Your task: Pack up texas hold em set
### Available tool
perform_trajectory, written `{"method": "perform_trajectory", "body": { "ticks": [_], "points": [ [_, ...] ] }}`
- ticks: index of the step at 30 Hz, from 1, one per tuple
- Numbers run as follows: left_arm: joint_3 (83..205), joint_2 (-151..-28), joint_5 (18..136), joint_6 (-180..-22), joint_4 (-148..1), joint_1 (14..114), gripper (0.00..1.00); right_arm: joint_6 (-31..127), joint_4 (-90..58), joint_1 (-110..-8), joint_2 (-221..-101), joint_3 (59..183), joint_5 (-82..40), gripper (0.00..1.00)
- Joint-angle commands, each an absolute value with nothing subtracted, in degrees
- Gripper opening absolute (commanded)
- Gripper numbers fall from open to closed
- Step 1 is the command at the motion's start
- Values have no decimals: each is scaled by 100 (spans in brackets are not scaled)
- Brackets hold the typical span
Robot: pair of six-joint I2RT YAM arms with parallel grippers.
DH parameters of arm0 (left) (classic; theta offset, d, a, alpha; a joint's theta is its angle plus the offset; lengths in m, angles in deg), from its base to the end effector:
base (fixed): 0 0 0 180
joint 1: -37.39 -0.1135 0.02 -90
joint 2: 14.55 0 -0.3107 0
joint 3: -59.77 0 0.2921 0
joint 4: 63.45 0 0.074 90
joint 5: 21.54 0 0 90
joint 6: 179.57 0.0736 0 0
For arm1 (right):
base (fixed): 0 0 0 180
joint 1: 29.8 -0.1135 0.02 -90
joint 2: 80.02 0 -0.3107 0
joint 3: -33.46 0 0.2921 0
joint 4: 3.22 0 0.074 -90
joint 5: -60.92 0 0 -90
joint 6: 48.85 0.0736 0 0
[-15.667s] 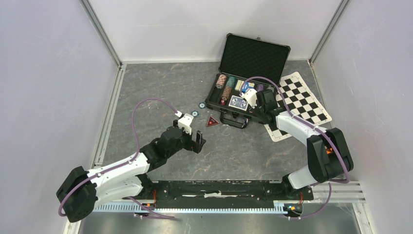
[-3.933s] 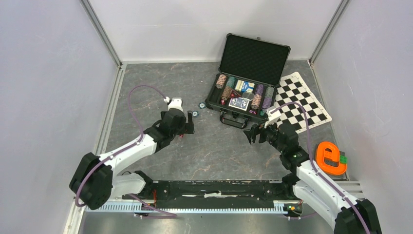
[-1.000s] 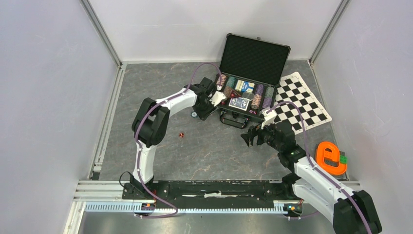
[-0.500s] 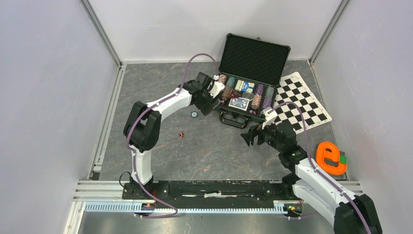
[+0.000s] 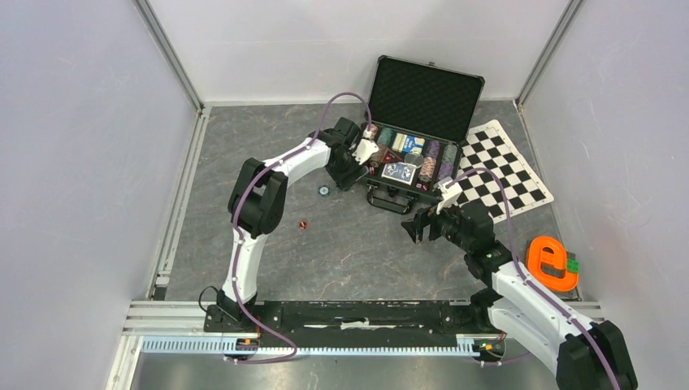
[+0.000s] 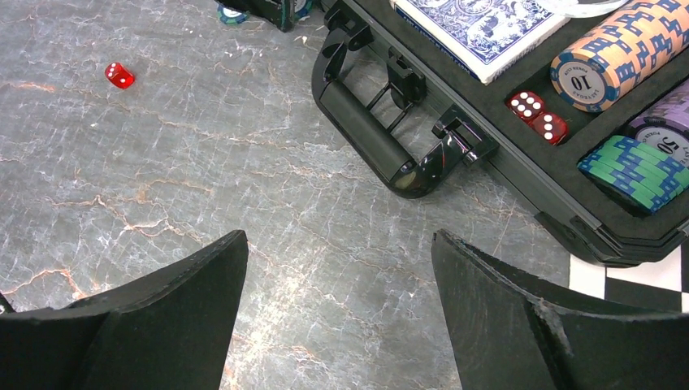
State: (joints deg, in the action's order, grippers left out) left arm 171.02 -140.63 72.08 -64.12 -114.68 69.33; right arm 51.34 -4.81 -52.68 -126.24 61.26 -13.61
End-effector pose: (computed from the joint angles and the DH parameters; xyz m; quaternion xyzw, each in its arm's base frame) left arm 0.4602 -0.2924 0.1551 0.4752 0.8545 -0.0426 0.2052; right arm 0.1935 0.1030 0.1959 -0.1664 0.7982 0.2674 0.5134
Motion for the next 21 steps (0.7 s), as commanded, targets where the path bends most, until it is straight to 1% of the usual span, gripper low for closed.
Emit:
{"method": "perform_trajectory", "body": {
  "ticks": [1,2,5,7,12,13,15,17,18,21],
  "points": [
    [17261,-14100,7479,-6083,-11678,6864,77,5116,-345,-5283,-12689,6368,-1332,89],
    [17274,-14141,7495,-6071,-11679,6846,76,5111,-333,-5283,-12700,6371,-1326,89],
    [17347,-14278,7825,-5924,-11808,6808,67,5119,-313,-5283,-12726,6365,-1299,89],
    [17539,-14403,8062,-5840,-12092,6767,66,5120,-308,-5283,-12741,6374,-1254,89],
    [18278,-14762,8621,-5754,-12863,6495,68,5119,-312,-5283,-12704,6372,-1254,89],
    [18375,-14805,8631,-5755,-12964,6473,66,5121,-315,-5283,-12696,6364,-1261,89],
    [18447,-14854,8536,-5784,-13040,6472,58,5117,-328,-5283,-12682,6363,-1279,89],
    [18394,-14868,8248,-5828,-13004,6496,52,5117,-342,-5282,-12678,6377,-1290,89],
    [18355,-14882,8100,-5825,-12998,6526,52,5116,-361,-5283,-12670,6377,-1291,89],
    [18176,-14854,7803,-5794,-12882,6653,63,5101,-412,-5283,-12617,6380,-1327,89]
  ]
}}
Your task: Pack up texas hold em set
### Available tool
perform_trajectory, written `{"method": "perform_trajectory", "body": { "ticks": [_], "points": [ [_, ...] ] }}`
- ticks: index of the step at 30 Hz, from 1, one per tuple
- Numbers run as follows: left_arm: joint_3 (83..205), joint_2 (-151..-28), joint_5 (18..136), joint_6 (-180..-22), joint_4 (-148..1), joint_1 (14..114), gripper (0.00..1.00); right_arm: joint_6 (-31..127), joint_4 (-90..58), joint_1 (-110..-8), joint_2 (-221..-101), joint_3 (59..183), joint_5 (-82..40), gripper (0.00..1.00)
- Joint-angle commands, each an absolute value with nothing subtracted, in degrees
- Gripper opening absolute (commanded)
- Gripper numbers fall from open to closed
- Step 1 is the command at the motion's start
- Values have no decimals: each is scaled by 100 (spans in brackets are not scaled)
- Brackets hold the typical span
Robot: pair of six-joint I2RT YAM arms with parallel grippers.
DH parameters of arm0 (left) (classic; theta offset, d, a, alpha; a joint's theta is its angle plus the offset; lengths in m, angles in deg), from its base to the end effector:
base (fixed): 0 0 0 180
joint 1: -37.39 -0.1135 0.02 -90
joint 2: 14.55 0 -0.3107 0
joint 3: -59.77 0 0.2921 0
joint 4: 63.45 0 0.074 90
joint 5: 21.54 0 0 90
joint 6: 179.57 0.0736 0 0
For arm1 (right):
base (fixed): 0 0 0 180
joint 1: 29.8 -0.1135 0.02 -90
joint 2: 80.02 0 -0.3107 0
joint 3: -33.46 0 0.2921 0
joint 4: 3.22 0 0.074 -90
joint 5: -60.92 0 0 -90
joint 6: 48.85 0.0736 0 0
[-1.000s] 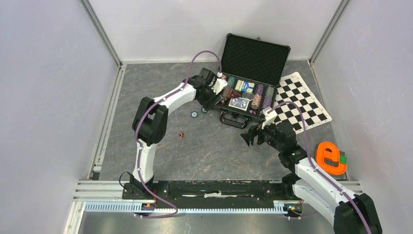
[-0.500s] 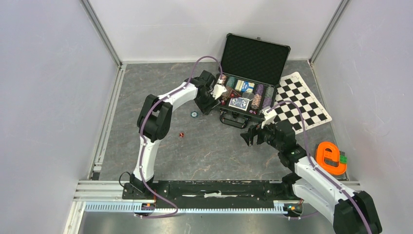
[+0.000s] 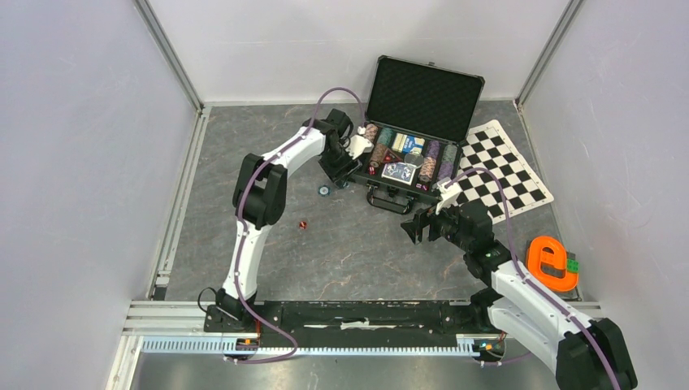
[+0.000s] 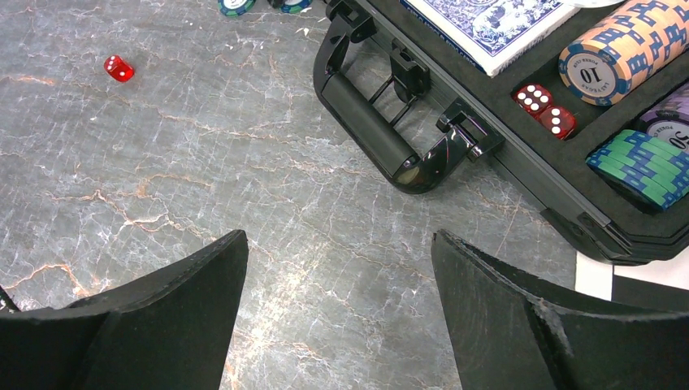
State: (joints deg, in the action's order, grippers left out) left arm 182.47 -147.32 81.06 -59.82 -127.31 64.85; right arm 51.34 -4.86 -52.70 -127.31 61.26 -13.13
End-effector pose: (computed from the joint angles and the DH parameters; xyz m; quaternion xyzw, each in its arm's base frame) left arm 0.4886 -0.2720 0.1504 0.4847 0.8567 -0.1059 0.1411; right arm 0.1945 0.1041 0.1922 -0.1684 0.8031 0.2692 0.5042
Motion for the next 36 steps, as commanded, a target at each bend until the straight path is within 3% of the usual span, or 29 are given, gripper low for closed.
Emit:
{"method": "perform_trajectory", "body": {
  "ticks": [1,9,21,25,28,36],
  "points": [
    [18140,-14799,7864,-5808,-12831,6686,65,5095,-417,-5283,-12601,6369,-1337,89],
    [17741,-14352,8388,-5879,-12352,6727,67,5081,-437,-5283,-12563,6344,-1363,89],
    [17938,-14809,7533,-5970,-12569,6921,54,5059,-458,-5282,-12552,6336,-1388,89],
    [17941,-14821,7403,-6026,-12567,6972,58,5057,-453,-5283,-12519,6310,-1400,89],
    [17881,-14796,7464,-6016,-12613,7025,43,5057,-451,-5283,-12515,6315,-1396,89],
    [17494,-14427,7752,-6150,-12936,7025,43,5080,-402,-5281,-12511,6307,-1333,89]
  ]
}}
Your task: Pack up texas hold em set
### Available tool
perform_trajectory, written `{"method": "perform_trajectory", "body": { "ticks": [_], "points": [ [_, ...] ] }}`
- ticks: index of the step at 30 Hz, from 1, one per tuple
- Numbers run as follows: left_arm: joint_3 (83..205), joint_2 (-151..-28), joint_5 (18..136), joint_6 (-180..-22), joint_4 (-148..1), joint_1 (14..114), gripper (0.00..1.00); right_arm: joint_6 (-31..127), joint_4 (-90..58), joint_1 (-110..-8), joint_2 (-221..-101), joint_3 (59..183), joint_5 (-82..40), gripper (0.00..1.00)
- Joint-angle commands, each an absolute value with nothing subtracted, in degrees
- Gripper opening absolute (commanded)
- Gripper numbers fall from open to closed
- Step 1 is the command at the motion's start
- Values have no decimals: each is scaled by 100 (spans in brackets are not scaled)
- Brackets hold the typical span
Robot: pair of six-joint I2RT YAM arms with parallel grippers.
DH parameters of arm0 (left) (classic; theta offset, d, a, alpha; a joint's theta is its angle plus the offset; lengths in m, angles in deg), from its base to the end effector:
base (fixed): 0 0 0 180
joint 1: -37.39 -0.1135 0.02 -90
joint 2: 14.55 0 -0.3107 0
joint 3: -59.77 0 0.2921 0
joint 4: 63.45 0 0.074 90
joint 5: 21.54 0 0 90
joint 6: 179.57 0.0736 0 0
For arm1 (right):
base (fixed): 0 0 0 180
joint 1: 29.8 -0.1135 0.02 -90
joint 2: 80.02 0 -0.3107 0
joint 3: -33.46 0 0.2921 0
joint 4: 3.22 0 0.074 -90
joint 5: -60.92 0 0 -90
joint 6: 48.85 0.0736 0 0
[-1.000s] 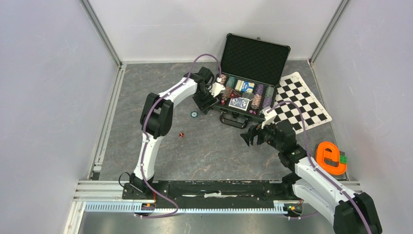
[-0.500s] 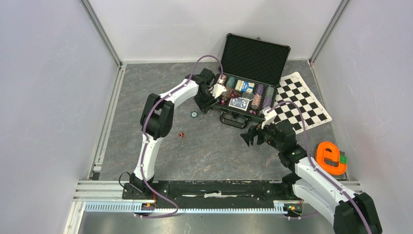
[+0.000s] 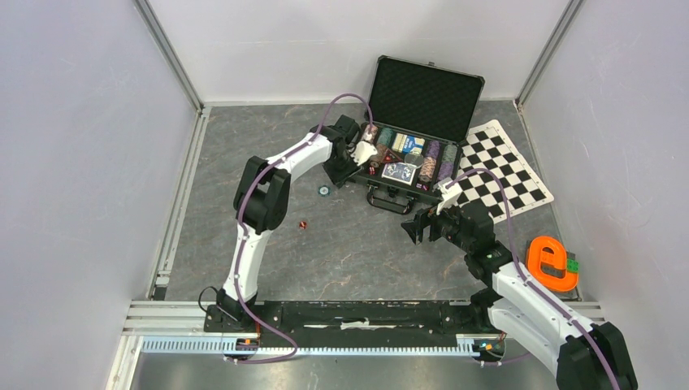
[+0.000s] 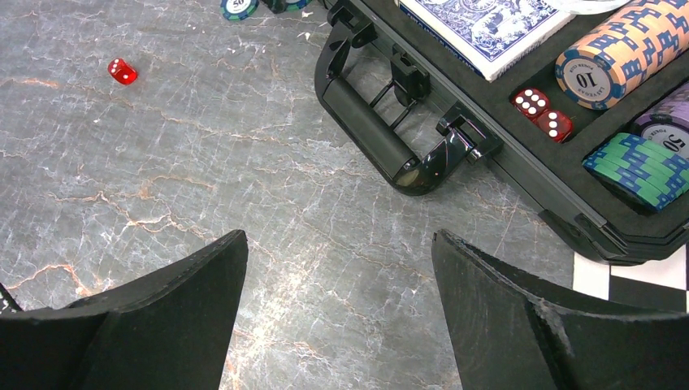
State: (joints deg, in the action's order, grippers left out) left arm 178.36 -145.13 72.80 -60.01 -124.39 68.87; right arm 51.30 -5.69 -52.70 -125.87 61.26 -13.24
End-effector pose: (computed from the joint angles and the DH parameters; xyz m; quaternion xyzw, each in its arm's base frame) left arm 0.4671 -0.2925 0.1479 0.5067 0.8484 -0.0399 0.1477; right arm 0.1920 0.1029 0.1952 -0.1684 0.8002 0.2691 0.5089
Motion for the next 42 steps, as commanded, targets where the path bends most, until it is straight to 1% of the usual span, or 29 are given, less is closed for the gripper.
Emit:
{"method": "perform_trajectory", "body": {
  "ticks": [1,4,8,11,13,16,17,21,27,30,35,42],
  "points": [
    [17481,-14382,7723,-6219,-12970,7026,43,5080,-405,-5281,-12504,6303,-1324,89],
    [17355,-14197,7414,-6466,-13085,7033,43,5082,-418,-5283,-12483,6298,-1310,89],
    [16853,-13825,7172,-6803,-13085,7035,43,5098,-400,-5283,-12464,6287,-1309,89],
    [16601,-13500,7062,-7002,-12835,7043,44,5101,-374,-5282,-12471,6296,-1268,89],
    [16479,-13259,7139,-7034,-12561,7057,48,5116,-379,-5283,-12479,6287,-1257,89],
    [16496,-13055,7256,-7120,-12369,7101,62,5106,-387,-5279,-12479,6289,-1252,89],
    [16497,-13017,7266,-7109,-12305,7136,65,5106,-383,-5283,-12475,6282,-1269,89],
    [16441,-12927,7116,-7050,-12053,7296,67,5104,-376,-5285,-12501,6280,-1284,89],
    [16495,-13113,6977,-7077,-11889,7298,67,5098,-374,-5288,-12519,6288,-1289,89],
    [16608,-13303,7096,-7009,-11900,7273,71,5092,-344,-5283,-12540,6275,-1289,89],
    [17175,-13746,7242,-7079,-12374,7126,72,5112,-312,-5283,-12628,6276,-1250,89],
    [17307,-13985,7252,-6977,-12513,7031,75,5098,-321,-5279,-12585,6253,-1329,89]
  ]
}}
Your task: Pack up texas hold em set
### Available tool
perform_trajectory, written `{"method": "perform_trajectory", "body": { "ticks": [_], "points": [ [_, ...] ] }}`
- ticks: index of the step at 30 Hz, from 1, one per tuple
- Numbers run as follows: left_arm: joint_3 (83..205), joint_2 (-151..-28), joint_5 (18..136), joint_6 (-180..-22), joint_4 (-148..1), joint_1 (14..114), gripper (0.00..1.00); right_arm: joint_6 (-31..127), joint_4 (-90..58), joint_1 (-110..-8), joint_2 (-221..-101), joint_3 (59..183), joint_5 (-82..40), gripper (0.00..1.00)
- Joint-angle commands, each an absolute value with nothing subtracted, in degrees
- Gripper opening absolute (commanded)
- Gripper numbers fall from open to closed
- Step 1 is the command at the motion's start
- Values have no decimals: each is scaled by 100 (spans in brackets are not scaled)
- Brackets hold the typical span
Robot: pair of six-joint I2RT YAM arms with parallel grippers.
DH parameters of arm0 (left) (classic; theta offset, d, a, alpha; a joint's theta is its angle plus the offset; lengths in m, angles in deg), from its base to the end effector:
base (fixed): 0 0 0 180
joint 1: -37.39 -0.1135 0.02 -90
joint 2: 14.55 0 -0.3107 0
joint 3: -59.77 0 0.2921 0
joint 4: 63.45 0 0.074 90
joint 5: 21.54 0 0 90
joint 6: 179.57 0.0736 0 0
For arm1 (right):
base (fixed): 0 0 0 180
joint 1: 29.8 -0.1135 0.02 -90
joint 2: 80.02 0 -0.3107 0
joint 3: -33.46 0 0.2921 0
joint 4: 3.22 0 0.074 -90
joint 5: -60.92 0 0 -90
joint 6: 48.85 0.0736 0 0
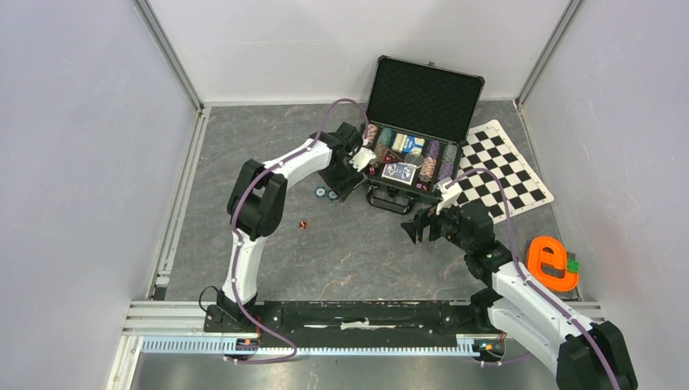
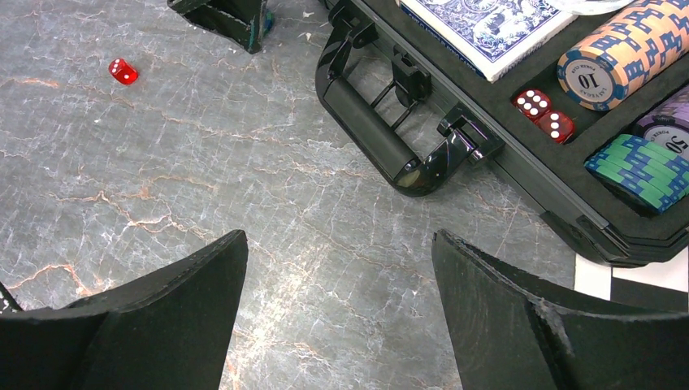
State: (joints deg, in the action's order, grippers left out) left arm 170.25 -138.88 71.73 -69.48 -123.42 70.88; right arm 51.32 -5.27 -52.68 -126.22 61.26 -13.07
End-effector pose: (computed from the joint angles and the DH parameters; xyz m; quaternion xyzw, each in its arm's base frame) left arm 0.4313 -0.2904 0.1585 0.4496 0.8816 -0.0445 0.1364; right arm 0.1927 0.1034 0.1950 -0.1690 0.7996 0.2703 0.5089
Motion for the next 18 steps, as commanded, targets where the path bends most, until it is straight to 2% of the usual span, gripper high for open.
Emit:
{"method": "perform_trajectory", "body": {
  "ticks": [1,8,18],
  "points": [
    [17339,-14009,7257,-6998,-12541,7003,75,5092,-321,-5283,-12598,6252,-1329,89],
    [17561,-14205,7409,-6936,-12871,6956,68,5076,-326,-5279,-12626,6249,-1368,89],
    [17671,-14365,7478,-6883,-13288,6955,66,5086,-313,-5283,-12639,6259,-1353,89]
  ]
}}
